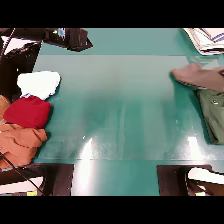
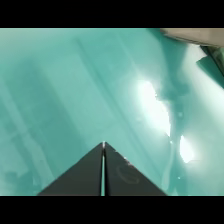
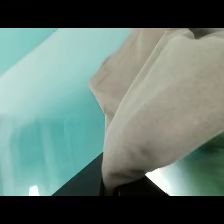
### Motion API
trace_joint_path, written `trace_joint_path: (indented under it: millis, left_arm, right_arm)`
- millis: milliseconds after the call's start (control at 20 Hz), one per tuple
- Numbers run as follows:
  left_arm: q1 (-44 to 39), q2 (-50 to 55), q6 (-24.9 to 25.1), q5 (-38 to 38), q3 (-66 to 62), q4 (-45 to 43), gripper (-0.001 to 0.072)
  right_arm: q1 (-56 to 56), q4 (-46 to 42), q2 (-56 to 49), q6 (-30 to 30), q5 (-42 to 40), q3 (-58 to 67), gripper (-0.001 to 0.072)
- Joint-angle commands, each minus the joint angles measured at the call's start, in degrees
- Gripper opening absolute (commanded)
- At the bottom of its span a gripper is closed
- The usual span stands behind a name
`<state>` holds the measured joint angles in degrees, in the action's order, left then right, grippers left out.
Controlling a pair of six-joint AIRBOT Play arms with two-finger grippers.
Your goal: Fold the shirts.
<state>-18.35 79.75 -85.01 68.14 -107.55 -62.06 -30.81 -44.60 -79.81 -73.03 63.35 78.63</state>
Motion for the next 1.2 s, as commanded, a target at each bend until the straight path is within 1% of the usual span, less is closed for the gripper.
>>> trace_joint_path:
  millis: [0,150,250,500,700,800,900,1150]
  left_arm:
    - [-1.0,0.0,-0.2,-1.3,0.0,0.0,0.0024]
    - [-1.0,0.1,-0.2,-1.2,0.0,0.0,0.0024]
    - [-1.0,0.1,-0.2,-1.3,0.0,0.0,0.0023]
    - [-1.0,0.1,-0.1,-1.2,0.0,0.0,0.0024]
    - [-1.0,0.1,-0.1,-0.9,0.0,0.0,0.0024]
    - [-1.0,0.1,-0.1,-0.5,0.0,-0.1,0.0023]
    - [-1.0,0.1,0.0,0.0,0.0,-0.1,0.0024]
    - [-1.0,0.1,0.0,0.1,0.0,-0.5,0.0024]
  right_arm:
    - [-8.3,0.0,1.1,0.0,-2.3,-1.2,0.0015]
    - [-10.1,1.6,1.1,0.0,-2.3,-0.3,0.0015]
    - [-10.0,1.5,1.1,0.0,-1.6,2.8,0.0015]
    - [-10.1,1.3,1.1,0.0,5.9,13.9,0.0014]
    - [-10.1,0.9,1.4,0.0,11.2,16.0,0.0015]
    - [-10.1,-0.7,2.9,0.0,12.1,14.7,0.0015]
    - [-10.1,-4.1,6.3,0.0,11.8,11.0,0.0015]
    - [-10.4,-16.8,14.9,-0.1,12.4,-1.3,0.0015]
